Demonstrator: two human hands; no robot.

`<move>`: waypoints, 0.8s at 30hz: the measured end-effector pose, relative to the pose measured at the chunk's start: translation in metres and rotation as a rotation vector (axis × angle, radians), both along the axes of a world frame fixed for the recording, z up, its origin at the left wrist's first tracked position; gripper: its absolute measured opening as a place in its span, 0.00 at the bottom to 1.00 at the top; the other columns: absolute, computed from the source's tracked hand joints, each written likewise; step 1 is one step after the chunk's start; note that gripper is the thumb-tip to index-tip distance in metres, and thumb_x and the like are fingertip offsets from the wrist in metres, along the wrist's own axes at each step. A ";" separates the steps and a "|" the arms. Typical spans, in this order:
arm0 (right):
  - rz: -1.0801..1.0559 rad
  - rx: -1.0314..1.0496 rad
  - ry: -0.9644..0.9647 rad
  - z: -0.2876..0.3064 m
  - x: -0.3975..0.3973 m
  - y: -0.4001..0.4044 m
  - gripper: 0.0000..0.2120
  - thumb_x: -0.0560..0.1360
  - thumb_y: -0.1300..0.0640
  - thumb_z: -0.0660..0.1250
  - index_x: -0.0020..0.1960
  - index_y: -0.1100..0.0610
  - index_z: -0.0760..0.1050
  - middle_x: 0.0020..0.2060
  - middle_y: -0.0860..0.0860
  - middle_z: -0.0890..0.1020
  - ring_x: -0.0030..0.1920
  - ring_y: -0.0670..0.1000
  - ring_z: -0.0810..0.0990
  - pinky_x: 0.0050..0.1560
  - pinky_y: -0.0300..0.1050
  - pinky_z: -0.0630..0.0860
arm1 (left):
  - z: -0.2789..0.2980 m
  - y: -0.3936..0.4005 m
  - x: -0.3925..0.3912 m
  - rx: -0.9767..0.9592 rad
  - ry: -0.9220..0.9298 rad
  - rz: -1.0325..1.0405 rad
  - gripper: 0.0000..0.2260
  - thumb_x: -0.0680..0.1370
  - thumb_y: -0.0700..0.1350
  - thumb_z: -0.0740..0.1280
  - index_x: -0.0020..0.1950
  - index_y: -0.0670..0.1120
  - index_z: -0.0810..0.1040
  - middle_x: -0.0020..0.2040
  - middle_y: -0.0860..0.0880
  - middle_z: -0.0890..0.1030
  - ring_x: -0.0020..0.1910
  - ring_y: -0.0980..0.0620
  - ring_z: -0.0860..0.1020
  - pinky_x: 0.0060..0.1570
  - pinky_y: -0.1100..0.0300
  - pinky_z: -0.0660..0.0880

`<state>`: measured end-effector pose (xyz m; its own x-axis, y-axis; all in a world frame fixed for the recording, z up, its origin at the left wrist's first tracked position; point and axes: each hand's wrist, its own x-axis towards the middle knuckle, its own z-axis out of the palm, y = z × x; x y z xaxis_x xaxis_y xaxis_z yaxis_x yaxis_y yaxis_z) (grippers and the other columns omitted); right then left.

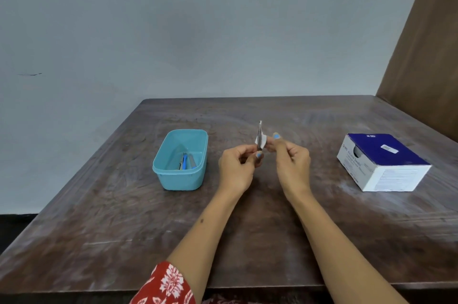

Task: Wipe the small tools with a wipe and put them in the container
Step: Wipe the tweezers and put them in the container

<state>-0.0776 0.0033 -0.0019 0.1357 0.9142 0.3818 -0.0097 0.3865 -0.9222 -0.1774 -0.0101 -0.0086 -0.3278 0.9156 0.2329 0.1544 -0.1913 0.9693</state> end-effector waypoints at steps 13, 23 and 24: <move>0.061 -0.077 0.102 -0.003 0.002 0.009 0.08 0.69 0.64 0.74 0.45 0.54 0.82 0.40 0.55 0.85 0.43 0.53 0.84 0.50 0.50 0.80 | 0.000 -0.001 -0.001 0.024 0.029 -0.073 0.09 0.75 0.36 0.68 0.53 0.41 0.82 0.43 0.46 0.84 0.42 0.54 0.83 0.46 0.61 0.80; 0.058 -0.122 0.077 -0.002 0.002 0.009 0.06 0.71 0.59 0.72 0.47 0.57 0.82 0.38 0.49 0.83 0.38 0.37 0.80 0.42 0.33 0.75 | -0.001 -0.001 0.001 0.004 0.030 -0.082 0.09 0.75 0.35 0.68 0.54 0.40 0.81 0.44 0.44 0.84 0.42 0.53 0.83 0.46 0.61 0.80; 0.053 -0.117 0.104 -0.001 0.002 0.010 0.06 0.71 0.60 0.72 0.48 0.59 0.82 0.37 0.49 0.83 0.35 0.36 0.80 0.38 0.31 0.75 | -0.001 -0.002 0.002 -0.004 0.040 -0.089 0.09 0.75 0.35 0.68 0.55 0.39 0.81 0.45 0.44 0.84 0.42 0.53 0.83 0.46 0.62 0.80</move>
<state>-0.0755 0.0128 -0.0031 0.1194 0.9586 0.2584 -0.1253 0.2727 -0.9539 -0.1758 -0.0118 -0.0093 -0.2353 0.9416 0.2409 0.1753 -0.2026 0.9634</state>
